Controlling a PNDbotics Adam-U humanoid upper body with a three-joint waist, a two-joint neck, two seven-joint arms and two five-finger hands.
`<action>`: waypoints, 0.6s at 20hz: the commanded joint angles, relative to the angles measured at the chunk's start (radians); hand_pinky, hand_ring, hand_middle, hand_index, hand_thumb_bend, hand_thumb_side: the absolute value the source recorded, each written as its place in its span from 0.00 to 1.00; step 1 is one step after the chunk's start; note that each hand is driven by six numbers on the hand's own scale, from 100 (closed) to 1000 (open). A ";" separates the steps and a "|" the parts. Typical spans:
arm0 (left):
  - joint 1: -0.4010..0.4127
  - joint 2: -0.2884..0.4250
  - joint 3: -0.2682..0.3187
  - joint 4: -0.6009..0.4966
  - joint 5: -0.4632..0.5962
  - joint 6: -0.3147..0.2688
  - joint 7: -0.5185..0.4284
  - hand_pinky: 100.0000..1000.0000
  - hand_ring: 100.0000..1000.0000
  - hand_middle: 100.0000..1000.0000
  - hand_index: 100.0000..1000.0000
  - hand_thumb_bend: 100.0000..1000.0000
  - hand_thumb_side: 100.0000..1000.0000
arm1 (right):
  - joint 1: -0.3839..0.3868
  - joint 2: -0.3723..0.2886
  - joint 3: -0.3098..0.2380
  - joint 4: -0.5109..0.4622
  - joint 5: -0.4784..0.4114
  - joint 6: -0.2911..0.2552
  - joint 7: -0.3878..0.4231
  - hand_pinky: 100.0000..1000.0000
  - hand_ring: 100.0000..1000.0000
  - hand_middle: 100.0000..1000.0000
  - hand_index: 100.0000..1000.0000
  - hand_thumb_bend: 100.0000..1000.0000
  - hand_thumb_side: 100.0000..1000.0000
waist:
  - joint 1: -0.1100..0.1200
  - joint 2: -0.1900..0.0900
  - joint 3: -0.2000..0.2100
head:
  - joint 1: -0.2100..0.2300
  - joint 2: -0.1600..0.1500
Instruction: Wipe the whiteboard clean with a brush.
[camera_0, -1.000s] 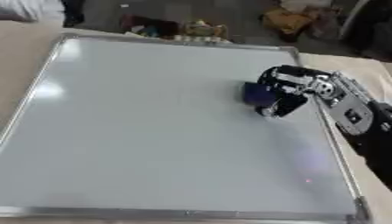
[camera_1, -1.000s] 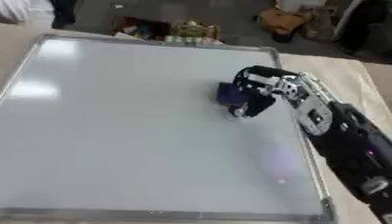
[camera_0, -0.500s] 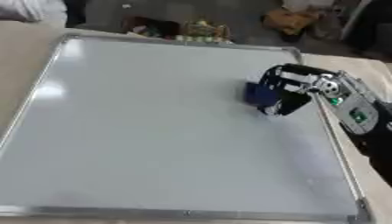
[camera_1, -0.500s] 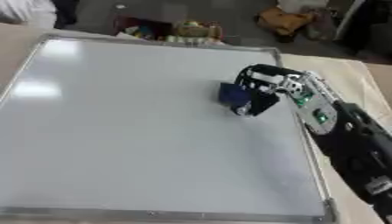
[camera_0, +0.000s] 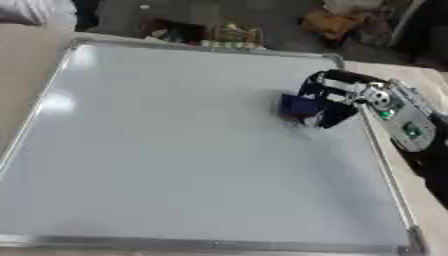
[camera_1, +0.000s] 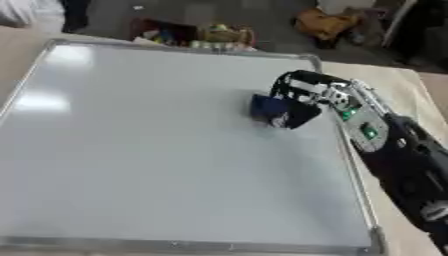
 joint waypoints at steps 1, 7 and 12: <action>-0.012 0.018 0.000 -0.016 0.004 -0.002 -0.003 0.46 0.31 0.40 0.42 0.11 0.88 | -0.016 -0.038 -0.009 -0.002 0.010 -0.005 -0.001 0.66 0.83 0.67 0.01 0.12 0.16 | 0.005 -0.021 -0.001 | 0.001 -0.016; -0.012 0.018 -0.001 -0.017 0.003 -0.001 -0.004 0.46 0.31 0.40 0.42 0.11 0.88 | -0.014 -0.037 -0.009 0.006 0.021 -0.005 -0.002 0.65 0.83 0.63 0.01 0.10 0.15 | 0.004 -0.019 -0.001 | 0.001 -0.017; -0.012 0.016 -0.001 -0.017 0.004 -0.001 -0.005 0.47 0.31 0.40 0.42 0.11 0.88 | -0.014 -0.036 -0.010 0.013 0.023 -0.012 0.003 0.65 0.84 0.73 0.01 0.13 0.13 | 0.003 -0.018 0.001 | 0.000 -0.020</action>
